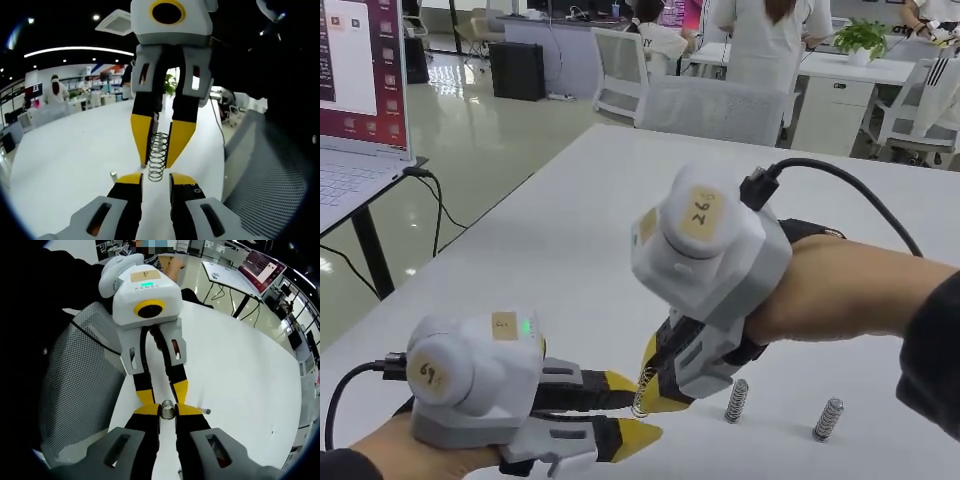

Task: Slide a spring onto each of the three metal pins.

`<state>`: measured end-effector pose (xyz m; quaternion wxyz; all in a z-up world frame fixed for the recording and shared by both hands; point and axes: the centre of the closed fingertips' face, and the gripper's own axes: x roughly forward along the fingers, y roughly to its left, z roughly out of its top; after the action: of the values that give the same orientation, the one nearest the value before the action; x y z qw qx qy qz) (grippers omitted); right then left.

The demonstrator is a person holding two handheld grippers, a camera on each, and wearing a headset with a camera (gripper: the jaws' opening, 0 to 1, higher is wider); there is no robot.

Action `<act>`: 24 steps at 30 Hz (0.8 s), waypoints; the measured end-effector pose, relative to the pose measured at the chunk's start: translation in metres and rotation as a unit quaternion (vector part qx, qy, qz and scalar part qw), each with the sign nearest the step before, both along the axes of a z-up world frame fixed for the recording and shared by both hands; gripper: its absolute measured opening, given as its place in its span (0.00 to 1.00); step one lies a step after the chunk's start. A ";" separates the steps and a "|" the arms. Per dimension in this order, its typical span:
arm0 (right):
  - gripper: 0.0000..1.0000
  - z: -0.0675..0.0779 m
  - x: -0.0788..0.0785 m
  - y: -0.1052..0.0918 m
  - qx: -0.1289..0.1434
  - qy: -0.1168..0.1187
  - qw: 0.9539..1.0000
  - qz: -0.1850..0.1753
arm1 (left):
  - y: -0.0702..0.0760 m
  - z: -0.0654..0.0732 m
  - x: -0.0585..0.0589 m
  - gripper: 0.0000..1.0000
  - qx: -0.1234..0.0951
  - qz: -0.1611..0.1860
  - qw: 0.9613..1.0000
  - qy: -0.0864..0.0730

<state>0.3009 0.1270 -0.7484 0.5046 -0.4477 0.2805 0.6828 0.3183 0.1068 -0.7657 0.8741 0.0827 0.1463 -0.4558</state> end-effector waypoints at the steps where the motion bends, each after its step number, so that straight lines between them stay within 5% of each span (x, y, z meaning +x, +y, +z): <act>1: 0.08 0.000 0.001 0.000 -0.001 0.000 1.000 -0.001 | 0.001 0.000 0.000 0.15 0.000 0.001 1.000 0.000; 24: 0.08 0.002 0.030 -0.016 -0.012 -0.023 0.999 -0.025 | 0.010 -0.014 -0.003 0.43 -0.010 0.027 0.999 0.030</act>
<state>0.3307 0.1111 -0.7468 0.5222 -0.4624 0.2882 0.6561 0.3153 0.1169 -0.7797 0.8819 0.0567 0.1703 -0.4360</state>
